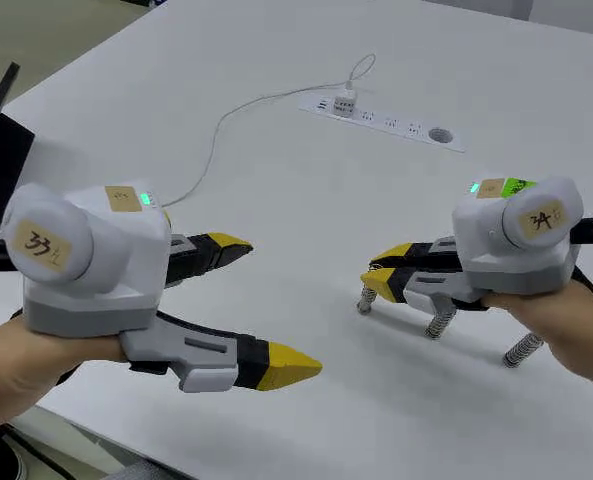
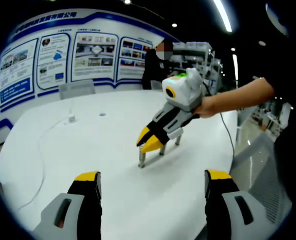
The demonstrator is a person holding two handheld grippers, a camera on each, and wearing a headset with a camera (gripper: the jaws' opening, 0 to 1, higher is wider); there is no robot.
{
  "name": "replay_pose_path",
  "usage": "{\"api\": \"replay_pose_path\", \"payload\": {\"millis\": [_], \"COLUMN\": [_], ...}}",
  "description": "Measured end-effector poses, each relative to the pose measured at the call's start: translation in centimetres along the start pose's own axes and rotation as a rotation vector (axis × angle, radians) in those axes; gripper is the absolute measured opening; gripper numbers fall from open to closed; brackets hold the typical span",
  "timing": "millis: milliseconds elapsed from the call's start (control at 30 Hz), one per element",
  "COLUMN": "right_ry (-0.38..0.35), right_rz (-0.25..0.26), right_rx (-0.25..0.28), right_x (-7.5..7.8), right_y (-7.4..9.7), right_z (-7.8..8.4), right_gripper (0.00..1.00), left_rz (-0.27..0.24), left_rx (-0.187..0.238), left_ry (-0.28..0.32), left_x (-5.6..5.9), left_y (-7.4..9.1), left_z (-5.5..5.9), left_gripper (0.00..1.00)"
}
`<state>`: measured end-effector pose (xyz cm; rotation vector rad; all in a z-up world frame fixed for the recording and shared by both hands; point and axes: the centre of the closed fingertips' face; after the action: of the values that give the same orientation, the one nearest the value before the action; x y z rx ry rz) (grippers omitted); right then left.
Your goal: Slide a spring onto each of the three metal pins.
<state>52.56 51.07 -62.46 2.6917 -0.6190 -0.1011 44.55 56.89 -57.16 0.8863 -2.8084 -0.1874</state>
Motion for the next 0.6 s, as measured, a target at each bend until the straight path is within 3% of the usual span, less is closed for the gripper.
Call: {"api": "replay_pose_path", "payload": {"millis": [600], "right_ry": [-0.009], "right_rz": [0.012], "right_rx": [-0.029], "right_x": [0.2], "right_y": [-0.4], "right_z": [1.6], "right_gripper": [0.11], "left_rz": [0.007], "left_rx": [-0.017], "left_ry": [-0.013], "left_x": [0.1], "left_y": [-0.1], "left_z": [0.3], "left_gripper": [0.87]}}
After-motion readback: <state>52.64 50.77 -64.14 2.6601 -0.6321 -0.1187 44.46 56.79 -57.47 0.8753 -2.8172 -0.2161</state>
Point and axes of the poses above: the centre of the closed fingertips' face, and the gripper's own axes: y roughly backward along the fingers, x roughly to its right, z roughly out of its underside, and after that the axes turned 15 degrees about x, right-handed
